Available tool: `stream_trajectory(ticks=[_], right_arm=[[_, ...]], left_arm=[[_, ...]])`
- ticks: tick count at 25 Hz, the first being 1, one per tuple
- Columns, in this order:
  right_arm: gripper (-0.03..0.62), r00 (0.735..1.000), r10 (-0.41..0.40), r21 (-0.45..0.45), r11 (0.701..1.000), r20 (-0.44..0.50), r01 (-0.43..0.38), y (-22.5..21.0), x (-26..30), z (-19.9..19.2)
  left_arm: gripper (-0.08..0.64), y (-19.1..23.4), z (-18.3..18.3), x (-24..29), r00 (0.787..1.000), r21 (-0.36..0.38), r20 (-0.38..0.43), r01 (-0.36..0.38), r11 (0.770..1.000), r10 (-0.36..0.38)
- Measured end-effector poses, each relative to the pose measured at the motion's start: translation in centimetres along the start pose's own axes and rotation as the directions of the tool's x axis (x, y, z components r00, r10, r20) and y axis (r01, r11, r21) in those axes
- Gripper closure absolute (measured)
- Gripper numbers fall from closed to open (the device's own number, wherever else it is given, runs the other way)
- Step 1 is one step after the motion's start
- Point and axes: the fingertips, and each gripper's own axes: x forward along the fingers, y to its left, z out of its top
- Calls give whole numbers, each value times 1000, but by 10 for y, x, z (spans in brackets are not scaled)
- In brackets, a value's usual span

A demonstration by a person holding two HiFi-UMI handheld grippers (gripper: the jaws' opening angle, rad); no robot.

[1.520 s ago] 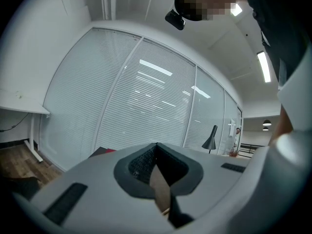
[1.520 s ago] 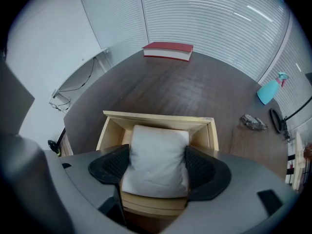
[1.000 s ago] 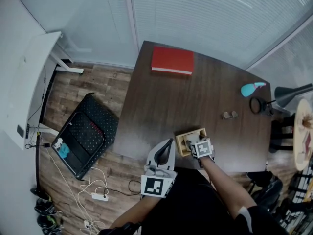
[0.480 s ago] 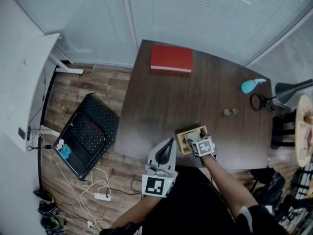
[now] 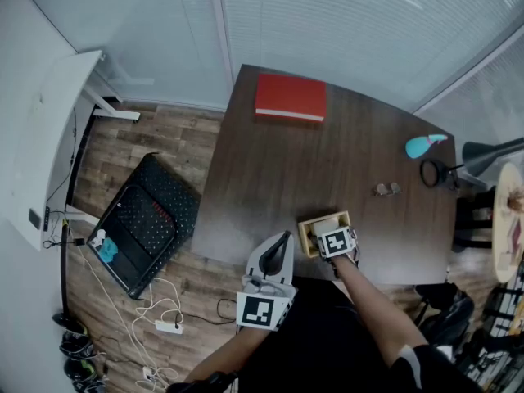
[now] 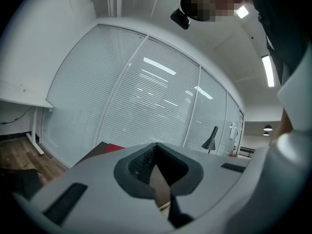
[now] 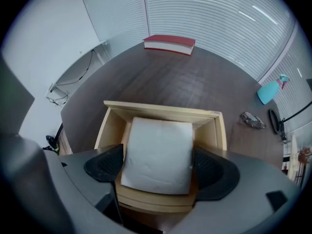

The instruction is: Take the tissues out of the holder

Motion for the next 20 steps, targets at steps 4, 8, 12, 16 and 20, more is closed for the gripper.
stream_trajectory(ticks=[4,8,12,16,20], right_arm=[[156,1000,7,-40,999,-20,-7,0,5,6],[156,999,41,46,998,-33,-39,-5,-1,13],[156,998,47,82,996,-36,-44,-11,-3,22],[156,998,24,35,999,-66,-22,-12,1,23],[156,996,13,32,999,-90,-10,-17,12,18]], left_arm=[[560,3,0,3,1000,-4,2,-3,1000,3],[560,4,1,5,1000,-11,8,-7,1000,7],[561,9,1,7,1000,-20,7,-19,1000,19],[561,18,0,8,999,-31,0,-37,999,37],[560,19,2,12,999,-21,3,-35,999,35]])
